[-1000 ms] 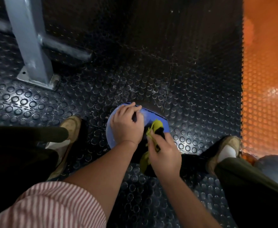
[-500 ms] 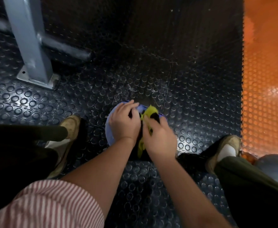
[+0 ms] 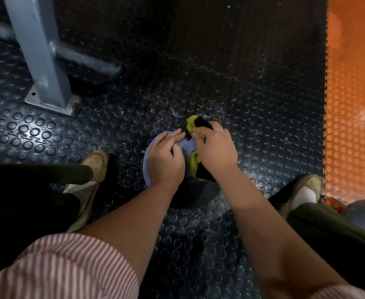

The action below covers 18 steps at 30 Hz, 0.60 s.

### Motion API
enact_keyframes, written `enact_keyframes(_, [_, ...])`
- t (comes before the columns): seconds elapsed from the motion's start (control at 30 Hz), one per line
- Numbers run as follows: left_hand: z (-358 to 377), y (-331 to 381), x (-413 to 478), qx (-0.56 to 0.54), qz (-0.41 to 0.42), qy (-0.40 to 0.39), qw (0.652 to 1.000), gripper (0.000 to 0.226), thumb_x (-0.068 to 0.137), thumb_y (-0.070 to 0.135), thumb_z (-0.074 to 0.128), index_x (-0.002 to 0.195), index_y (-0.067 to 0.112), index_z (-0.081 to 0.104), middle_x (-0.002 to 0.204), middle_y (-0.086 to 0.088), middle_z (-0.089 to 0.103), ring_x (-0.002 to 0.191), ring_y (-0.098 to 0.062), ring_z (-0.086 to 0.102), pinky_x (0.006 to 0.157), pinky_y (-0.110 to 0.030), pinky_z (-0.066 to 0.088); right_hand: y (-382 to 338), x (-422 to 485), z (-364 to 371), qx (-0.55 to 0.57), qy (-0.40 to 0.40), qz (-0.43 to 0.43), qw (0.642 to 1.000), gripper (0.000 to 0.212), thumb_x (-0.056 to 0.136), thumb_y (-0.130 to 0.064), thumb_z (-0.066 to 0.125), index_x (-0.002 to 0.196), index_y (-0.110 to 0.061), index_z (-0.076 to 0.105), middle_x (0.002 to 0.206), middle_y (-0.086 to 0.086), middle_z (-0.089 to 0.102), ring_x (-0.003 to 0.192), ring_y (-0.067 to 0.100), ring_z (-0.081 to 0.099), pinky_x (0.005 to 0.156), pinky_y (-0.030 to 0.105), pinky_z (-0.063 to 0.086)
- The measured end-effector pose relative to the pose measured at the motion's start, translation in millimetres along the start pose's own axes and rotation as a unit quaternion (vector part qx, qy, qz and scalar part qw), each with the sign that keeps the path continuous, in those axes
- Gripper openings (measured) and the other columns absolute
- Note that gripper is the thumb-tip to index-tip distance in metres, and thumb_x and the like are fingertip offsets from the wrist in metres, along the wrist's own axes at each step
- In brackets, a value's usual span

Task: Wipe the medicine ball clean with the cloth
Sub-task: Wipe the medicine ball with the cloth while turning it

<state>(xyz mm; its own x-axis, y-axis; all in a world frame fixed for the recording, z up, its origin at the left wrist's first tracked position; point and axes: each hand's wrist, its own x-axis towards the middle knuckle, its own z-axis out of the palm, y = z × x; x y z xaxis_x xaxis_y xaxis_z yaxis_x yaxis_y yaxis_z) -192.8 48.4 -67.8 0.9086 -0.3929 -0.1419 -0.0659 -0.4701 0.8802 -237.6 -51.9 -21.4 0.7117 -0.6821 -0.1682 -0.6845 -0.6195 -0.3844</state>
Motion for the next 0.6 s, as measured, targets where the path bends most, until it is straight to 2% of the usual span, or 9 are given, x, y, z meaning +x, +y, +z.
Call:
enact_keyframes(0.07, [-1,5,12,-0.036,-0.022,-0.009,0.999,0.038,0.091,0.002,0.042,0.109,0.013,0.073,0.120,0.006,0.066,0.123,-0.011,0.052,0.109,-0.016,0.033,2,-23,9,0.013,0.068,-0.006,0.998,0.025,0.093,-0.021,0.054,0.112,-0.020,0.070,0.115,0.007,0.058,0.098,0.031,0.052,0.073,0.039,0.050])
enact_keyframes(0.17, [0,10,24,-0.046,-0.033,-0.024,0.998,0.039,0.088,0.009,0.041,0.105,0.019,0.074,0.117,0.013,0.066,0.111,-0.003,0.057,0.104,-0.019,0.039,2,-75,24,0.032,0.137,-0.026,0.990,0.025,0.085,-0.024,0.053,0.097,-0.017,0.074,0.089,0.010,0.059,0.073,0.031,0.057,0.051,0.031,0.048])
enact_keyframes(0.23, [0,12,22,-0.036,-0.036,-0.027,0.998,0.038,0.089,0.010,0.042,0.106,0.022,0.074,0.118,0.015,0.066,0.113,-0.003,0.057,0.104,-0.019,0.039,2,-98,30,0.013,0.126,-0.037,0.991,0.029,0.085,-0.028,0.050,0.095,-0.017,0.074,0.087,0.010,0.059,0.070,0.030,0.058,0.048,0.028,0.045])
enact_keyframes(0.33, [2,12,14,-0.026,-0.010,-0.025,0.999,0.038,0.090,0.001,0.043,0.110,0.013,0.073,0.122,0.005,0.066,0.121,-0.013,0.055,0.110,-0.029,0.038,5,-95,27,0.010,0.144,-0.046,0.989,0.026,0.084,-0.029,0.051,0.090,-0.017,0.074,0.085,0.009,0.059,0.066,0.029,0.057,0.043,0.023,0.038])
enact_keyframes(0.4, [2,11,11,-0.015,0.008,-0.023,1.000,0.038,0.089,-0.001,0.043,0.111,0.009,0.073,0.122,0.000,0.067,0.121,-0.018,0.055,0.110,-0.034,0.038,0,-81,20,0.005,0.147,-0.039,0.988,0.021,0.084,-0.027,0.056,0.089,-0.017,0.073,0.085,0.009,0.058,0.066,0.030,0.057,0.047,0.022,0.034])
enact_keyframes(0.47, [1,10,12,-0.015,0.018,-0.020,1.000,0.040,0.087,0.004,0.041,0.111,0.008,0.073,0.121,-0.001,0.067,0.120,-0.019,0.056,0.109,-0.035,0.039,-9,-59,11,-0.005,0.131,0.004,0.991,0.017,0.088,-0.025,0.060,0.096,-0.017,0.072,0.095,0.011,0.058,0.077,0.032,0.058,0.056,0.025,0.035])
enact_keyframes(0.53, [0,8,11,-0.023,0.023,-0.015,0.999,0.045,0.082,0.010,0.037,0.110,0.007,0.073,0.118,-0.003,0.068,0.117,-0.019,0.058,0.108,-0.035,0.041,-16,-27,4,-0.026,0.072,0.052,0.996,0.025,0.094,-0.028,0.052,0.111,-0.019,0.067,0.113,0.010,0.053,0.095,0.033,0.055,0.066,0.029,0.036])
enact_keyframes(0.6, [0,4,8,-0.029,0.034,-0.009,0.999,0.046,0.080,0.009,0.037,0.108,0.004,0.073,0.115,-0.007,0.069,0.115,-0.024,0.060,0.107,-0.037,0.042,-21,6,-5,-0.026,-0.012,0.088,0.996,0.029,0.096,-0.026,0.046,0.118,-0.020,0.063,0.124,0.010,0.047,0.106,0.034,0.052,0.072,0.032,0.037])
